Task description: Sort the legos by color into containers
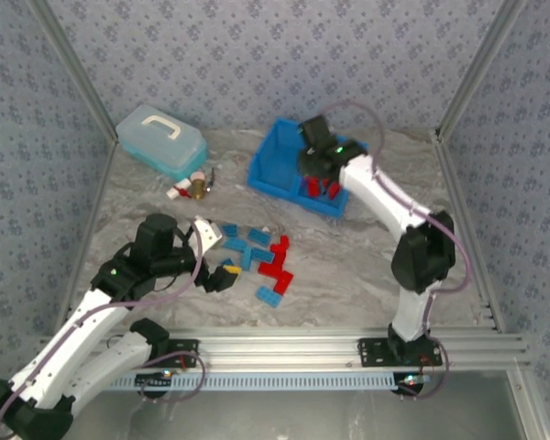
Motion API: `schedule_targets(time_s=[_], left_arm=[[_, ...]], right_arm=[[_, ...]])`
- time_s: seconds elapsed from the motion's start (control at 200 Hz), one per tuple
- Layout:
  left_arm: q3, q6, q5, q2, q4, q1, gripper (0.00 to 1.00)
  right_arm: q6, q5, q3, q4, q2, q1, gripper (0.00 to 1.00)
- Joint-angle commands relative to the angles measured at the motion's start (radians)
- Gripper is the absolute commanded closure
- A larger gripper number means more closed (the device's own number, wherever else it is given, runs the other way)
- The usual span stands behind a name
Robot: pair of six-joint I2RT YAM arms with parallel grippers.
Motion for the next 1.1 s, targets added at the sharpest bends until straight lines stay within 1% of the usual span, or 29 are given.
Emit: schedule_targets(time_s=[0.0,0.135,0.225,0.495,0.57,0.734,0.794,0.969,1.014,1.094], left_arm=[[0.002,-0.02,-0.053,0.007,0.022,0.006,0.01],[0.0,-0.017,-0.051,0.005,0.019,0.007,0.01],[0.0,-0.014,-0.053,0.006,0.022,0.006,0.01],[0.001,-0.011,-0.054,0.007,0.019,0.008,0.01],[0.0,-0.01,-0.055,0.008,0.018,0.008,0.01],[0.0,-0.008,-0.051,0.012,0.018,0.011,0.01],[0.0,-0.008,-0.05,0.014,0.019,0.013,0.01],[0.0,-0.008,-0.046,0.012,0.017,0.016,0.01],[0.0,-0.007,-0.042,0.013,0.017,0.016,0.01],[0.001,-0.006,-0.039,0.013,0.017,0.016,0.01]], right_arm=[[-0.067,-0.107,0.065,-0.047,0.099,-0.096,0.7],[-0.074,-0.125,0.065,-0.022,0.141,-0.129,0.69],[-0.08,-0.169,0.083,-0.017,0.183,-0.149,0.69],[-0.111,-0.172,0.174,-0.06,0.315,-0.136,0.68],[-0.115,-0.174,0.196,-0.075,0.35,-0.126,0.66],[-0.13,-0.135,0.268,-0.148,0.419,-0.103,0.63],[-0.125,-0.126,0.282,-0.166,0.433,-0.099,0.61],[-0.117,-0.107,0.293,-0.181,0.436,-0.086,0.43],[-0.116,-0.1,0.301,-0.192,0.428,-0.083,0.42],[-0.121,-0.096,0.304,-0.192,0.402,-0.08,0.43]])
